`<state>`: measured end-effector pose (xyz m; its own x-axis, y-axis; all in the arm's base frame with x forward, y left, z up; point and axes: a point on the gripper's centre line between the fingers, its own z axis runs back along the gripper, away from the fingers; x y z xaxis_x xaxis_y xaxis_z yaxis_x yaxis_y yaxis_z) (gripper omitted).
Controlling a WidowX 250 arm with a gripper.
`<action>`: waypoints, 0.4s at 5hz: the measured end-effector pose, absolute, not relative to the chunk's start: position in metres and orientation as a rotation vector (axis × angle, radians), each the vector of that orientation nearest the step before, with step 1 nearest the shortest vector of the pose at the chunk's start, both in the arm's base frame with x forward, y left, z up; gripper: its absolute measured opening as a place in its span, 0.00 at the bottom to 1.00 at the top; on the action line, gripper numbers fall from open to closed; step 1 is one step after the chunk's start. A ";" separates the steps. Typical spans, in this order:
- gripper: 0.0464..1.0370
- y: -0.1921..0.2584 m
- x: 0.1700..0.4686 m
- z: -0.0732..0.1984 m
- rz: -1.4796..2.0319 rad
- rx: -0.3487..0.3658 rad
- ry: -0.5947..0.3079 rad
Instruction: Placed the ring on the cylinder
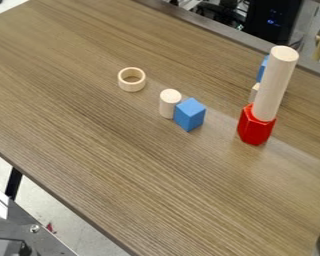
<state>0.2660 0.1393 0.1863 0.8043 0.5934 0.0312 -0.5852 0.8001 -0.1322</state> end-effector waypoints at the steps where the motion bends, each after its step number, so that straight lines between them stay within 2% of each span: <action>1: 0.96 0.139 0.266 0.178 0.635 -0.125 -0.043; 2: 0.96 0.131 0.270 0.156 0.644 -0.107 -0.021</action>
<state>0.2700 0.1314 0.1560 0.7998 0.6001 -0.0133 -0.5979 0.7945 -0.1060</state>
